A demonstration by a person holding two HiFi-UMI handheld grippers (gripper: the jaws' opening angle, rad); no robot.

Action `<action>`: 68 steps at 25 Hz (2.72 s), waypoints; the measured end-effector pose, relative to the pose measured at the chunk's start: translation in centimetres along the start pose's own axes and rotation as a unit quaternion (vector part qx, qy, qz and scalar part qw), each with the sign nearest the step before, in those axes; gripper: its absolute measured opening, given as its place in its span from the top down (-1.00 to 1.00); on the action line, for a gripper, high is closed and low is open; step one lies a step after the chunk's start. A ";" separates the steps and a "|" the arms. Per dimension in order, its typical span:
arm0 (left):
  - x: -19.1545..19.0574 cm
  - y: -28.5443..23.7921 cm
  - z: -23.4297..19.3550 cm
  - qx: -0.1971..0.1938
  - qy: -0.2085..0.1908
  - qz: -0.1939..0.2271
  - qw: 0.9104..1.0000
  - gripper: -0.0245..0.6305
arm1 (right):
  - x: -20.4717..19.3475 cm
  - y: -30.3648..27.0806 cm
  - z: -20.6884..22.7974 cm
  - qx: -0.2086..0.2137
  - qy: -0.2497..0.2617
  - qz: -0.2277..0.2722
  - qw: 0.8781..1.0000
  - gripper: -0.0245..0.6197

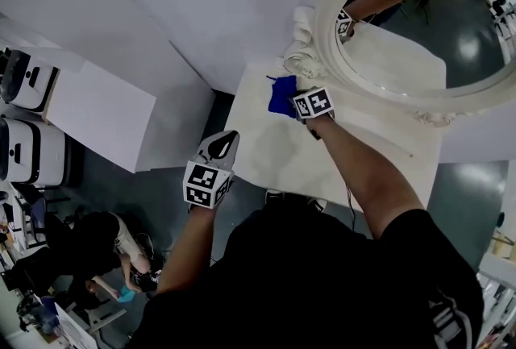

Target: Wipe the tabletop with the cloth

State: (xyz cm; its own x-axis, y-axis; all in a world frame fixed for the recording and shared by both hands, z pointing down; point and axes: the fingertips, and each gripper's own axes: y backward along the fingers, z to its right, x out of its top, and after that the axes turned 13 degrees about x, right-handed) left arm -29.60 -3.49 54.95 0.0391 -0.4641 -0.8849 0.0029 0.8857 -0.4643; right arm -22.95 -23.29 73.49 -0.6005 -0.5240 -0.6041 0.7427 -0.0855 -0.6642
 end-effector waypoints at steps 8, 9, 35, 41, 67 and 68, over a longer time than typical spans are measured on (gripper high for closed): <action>0.7 -1.1 4.0 -0.032 -0.015 -0.002 0.999 0.89 | -3.7 6.2 4.1 -0.045 -0.033 0.006 0.998 0.74; 0.9 -1.4 4.8 -0.038 -0.019 -0.001 0.999 0.89 | -4.4 7.2 4.7 -0.051 -0.038 0.008 0.998 0.74; 6.4 -7.6 23.0 -0.159 -0.087 0.017 0.983 0.89 | -21.5 31.6 18.6 -0.183 -0.159 0.056 0.969 0.74; 6.8 -8.2 24.9 -0.167 -0.094 0.016 0.981 0.89 | -25.1 36.3 20.6 -0.208 -0.184 0.075 0.958 0.74; 7.6 -9.2 28.9 -0.197 -0.103 0.013 0.975 0.89 | -32.0 45.2 23.6 -0.273 -0.249 0.094 0.924 0.74; 7.6 -9.1 28.8 -0.197 -0.103 0.013 0.975 0.89 | -31.9 45.3 23.5 -0.277 -0.247 0.095 0.924 0.74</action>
State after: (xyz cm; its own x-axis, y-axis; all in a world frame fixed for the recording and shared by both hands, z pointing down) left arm -0.52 -14.65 53.50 0.2346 -0.3921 -0.8895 -0.3831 0.8037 -0.4553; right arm 36.76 -30.36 73.03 -0.1644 -0.8198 -0.5486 0.4727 0.4226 -0.7732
